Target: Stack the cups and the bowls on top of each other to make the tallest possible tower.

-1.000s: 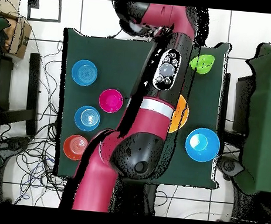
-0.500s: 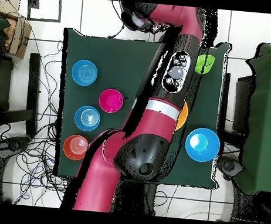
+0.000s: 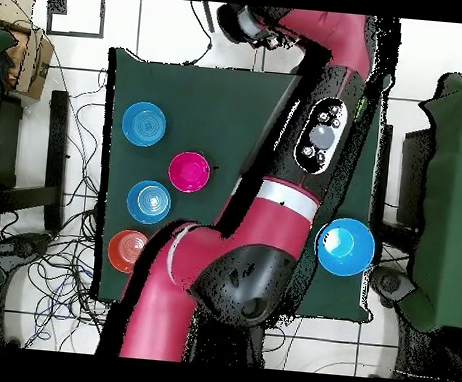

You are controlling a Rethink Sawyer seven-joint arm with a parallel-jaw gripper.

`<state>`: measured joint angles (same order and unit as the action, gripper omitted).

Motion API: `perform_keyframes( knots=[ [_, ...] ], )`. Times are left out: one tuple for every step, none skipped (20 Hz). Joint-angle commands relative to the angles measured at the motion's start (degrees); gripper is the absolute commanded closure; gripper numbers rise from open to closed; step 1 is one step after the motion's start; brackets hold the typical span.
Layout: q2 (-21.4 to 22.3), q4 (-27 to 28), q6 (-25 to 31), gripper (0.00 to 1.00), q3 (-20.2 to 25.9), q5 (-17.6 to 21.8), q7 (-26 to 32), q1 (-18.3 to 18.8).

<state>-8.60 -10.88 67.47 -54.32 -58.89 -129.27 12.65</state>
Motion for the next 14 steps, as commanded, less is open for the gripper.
perform_keyframes(
  knots=[
    [1.7, -9.4, 1.2, 0.0, 5.7, 5.1, -4.9, -3.9],
    [1.2, -9.0, 1.3, 0.0, 5.2, 4.8, -5.6, -4.1],
    [0.8, -8.4, 1.4, 0.0, 4.4, 4.3, -6.8, -4.1],
    [0.1, -7.9, 1.2, 0.0, 3.5, 3.9, -8.1, -4.3],
    [-0.5, -7.0, 1.5, 0.0, 2.1, 3.4, -9.7, -4.2],
    [-1.2, -5.9, 1.8, 0.0, 0.7, 2.9, -11.0, -4.1],
    [-1.9, -4.7, 2.2, 0.0, -1.0, 2.1, -12.5, -3.8],
    [-2.5, -3.7, 2.5, 0.0, -2.3, 1.5, -13.7, -3.6],
    [-3.0, -2.8, 2.9, 0.0, -3.6, 0.6, -14.7, -3.3],
    [-3.6, -1.9, 3.0, 0.0, -4.8, -0.3, -15.4, -3.0],
    [-4.1, -1.0, 3.0, 0.0, -6.2, -1.3, -15.9, -2.8],
    [-4.6, -0.1, 3.0, 0.0, -7.5, -2.3, -16.5, -2.5],
    [-5.1, 0.6, 3.1, 0.0, -8.7, -3.2, -16.5, -2.2],
    [-5.4, 1.0, 3.1, 0.0, -9.6, -4.0, -16.4, -2.1]
  ],
)
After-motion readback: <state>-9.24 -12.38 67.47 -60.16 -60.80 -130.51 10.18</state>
